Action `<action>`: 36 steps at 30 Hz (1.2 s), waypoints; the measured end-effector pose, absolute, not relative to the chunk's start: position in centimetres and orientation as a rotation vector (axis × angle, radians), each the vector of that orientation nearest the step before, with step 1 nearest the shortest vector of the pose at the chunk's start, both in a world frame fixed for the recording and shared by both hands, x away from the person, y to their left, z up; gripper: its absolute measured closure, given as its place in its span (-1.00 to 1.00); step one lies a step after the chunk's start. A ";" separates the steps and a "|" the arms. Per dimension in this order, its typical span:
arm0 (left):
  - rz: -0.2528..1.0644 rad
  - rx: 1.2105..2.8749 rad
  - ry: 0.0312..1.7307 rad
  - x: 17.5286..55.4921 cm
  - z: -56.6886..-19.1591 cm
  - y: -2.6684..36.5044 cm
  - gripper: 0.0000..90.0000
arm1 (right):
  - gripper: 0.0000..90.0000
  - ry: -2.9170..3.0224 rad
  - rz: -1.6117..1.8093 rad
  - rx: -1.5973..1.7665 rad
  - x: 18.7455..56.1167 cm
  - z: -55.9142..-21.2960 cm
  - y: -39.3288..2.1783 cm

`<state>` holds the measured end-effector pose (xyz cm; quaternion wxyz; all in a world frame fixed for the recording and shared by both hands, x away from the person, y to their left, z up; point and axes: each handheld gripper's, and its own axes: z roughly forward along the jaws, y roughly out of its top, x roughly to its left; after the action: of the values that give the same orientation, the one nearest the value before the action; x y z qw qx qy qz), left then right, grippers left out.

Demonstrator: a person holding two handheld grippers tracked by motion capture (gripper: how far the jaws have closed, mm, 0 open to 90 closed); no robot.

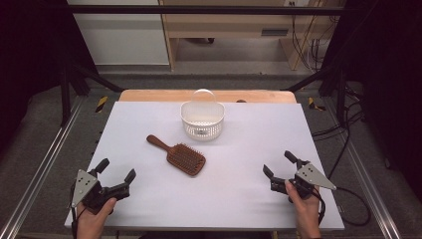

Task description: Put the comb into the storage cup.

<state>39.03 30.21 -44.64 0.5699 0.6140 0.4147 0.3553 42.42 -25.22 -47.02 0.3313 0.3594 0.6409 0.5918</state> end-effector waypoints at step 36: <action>0.659 1.699 0.924 49.3 -43.1 24.8 -0.90 | -0.83 1.705 1.543 0.933 42.4 -47.1 -24.3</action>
<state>49.33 24.76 -43.08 0.5219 0.7093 0.3859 0.2751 42.41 -24.30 -47.12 0.3241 0.3557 0.6498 0.5883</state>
